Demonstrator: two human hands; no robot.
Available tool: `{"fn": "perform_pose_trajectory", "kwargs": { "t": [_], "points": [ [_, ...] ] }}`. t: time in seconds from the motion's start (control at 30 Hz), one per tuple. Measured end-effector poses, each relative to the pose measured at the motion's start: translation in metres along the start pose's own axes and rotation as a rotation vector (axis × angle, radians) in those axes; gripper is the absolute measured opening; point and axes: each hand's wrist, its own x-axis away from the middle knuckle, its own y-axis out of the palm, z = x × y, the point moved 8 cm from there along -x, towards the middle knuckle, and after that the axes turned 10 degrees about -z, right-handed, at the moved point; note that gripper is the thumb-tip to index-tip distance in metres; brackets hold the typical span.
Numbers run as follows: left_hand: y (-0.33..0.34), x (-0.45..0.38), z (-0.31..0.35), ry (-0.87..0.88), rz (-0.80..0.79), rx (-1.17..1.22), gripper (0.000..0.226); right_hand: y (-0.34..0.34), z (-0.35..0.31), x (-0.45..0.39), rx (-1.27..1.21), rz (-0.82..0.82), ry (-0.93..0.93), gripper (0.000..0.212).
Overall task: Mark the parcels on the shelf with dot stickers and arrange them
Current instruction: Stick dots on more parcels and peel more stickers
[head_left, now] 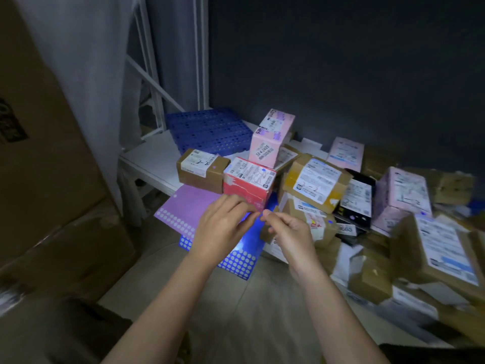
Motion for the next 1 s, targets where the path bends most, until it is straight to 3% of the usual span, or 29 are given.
{"fn": "perform_pose_trajectory", "kwargs": {
  "t": [0.3,0.47,0.6,0.73,0.9,1.0],
  "points": [
    [0.004,-0.036,0.072,0.245,0.031,-0.019,0.013,-0.064,-0.022,0.019,-0.11,0.057,0.066,0.011],
    [0.02,-0.061,0.095,0.312,0.017,-0.014,0.022,-0.095,-0.034,0.012,-0.045,0.082,0.02,0.012],
    [0.044,-0.083,0.096,0.309,-0.03,-0.028,0.02,-0.128,-0.05,-0.001,-0.011,0.233,-0.048,0.015],
    [0.069,-0.113,0.077,0.152,-0.083,0.019,0.025,-0.164,-0.067,-0.025,0.143,0.289,-0.093,0.017],
    [0.102,-0.145,0.045,-0.233,-0.264,0.192,0.04,-0.177,-0.082,-0.066,0.472,0.113,-0.123,0.011],
    [0.12,-0.151,0.037,-0.335,-0.38,0.252,0.048,-0.179,-0.082,-0.081,0.545,0.023,-0.075,0.011]
  ]
}}
